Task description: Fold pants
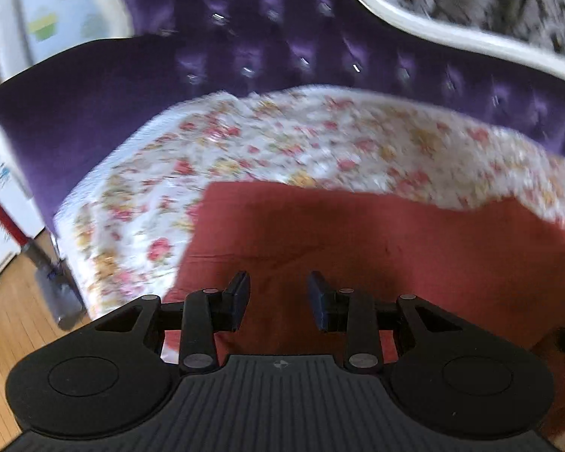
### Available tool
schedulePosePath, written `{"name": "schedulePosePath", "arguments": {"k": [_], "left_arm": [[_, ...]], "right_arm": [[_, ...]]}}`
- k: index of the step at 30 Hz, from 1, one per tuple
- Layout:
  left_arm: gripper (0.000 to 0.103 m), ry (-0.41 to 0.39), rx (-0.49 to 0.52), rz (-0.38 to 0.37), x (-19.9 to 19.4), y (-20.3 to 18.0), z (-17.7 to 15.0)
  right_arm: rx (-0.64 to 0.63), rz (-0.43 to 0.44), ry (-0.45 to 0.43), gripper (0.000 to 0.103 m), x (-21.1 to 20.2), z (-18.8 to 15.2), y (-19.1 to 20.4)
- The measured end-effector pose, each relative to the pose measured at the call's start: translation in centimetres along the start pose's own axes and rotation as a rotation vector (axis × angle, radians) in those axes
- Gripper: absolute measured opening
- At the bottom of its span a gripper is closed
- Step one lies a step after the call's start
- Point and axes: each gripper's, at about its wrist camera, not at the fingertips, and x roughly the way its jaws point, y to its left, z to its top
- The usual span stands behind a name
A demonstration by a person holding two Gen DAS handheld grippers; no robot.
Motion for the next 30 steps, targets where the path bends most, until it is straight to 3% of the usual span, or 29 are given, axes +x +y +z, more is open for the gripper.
{"name": "schedulePosePath", "arguments": {"k": [3,6,15,18,19,20,22,26,28,30], "left_arm": [[0.034,0.049,0.013,0.008,2.2,-0.6,-0.2],[0.034,0.083,0.003,0.008,3.2,-0.5,0.0],[0.035,0.093,0.009,0.016,3.4,-0.3,0.2],[0.035,0.093,0.021,0.027,3.3,-0.6,0.2],[0.035,0.093,0.024,0.029,3.3,-0.7,0.2],[0.035,0.093,0.027,0.029,3.3,-0.7,0.2],[0.035,0.092,0.031,0.021,3.3,-0.6,0.3],[0.037,0.091,0.081,0.017,3.1,-0.6,0.4],[0.036,0.094,0.097,0.028,2.9,-0.8,0.7],[0.036,0.083,0.104,0.047,2.3,-1.3,1.1]], "right_arm": [[-0.102,-0.073,0.049,0.032,-2.2,-2.9,-0.3],[-0.146,-0.072,0.088,0.031,-3.9,-5.8,-0.5],[-0.448,-0.139,0.135,0.027,-3.0,-10.2,1.5],[-0.431,-0.132,0.124,0.022,-2.9,-10.2,1.1],[-0.433,-0.129,0.121,0.005,-2.8,-10.1,1.1],[-0.434,-0.123,0.127,0.004,-2.8,-10.1,1.1],[-0.377,-0.093,0.132,0.004,-2.9,-9.5,0.3],[-0.165,0.052,0.104,0.004,-6.0,-7.7,-2.5],[-0.135,0.089,0.119,0.004,-6.3,-8.0,-3.0],[-0.184,0.082,0.171,0.004,-5.1,-9.3,-2.1]]}}
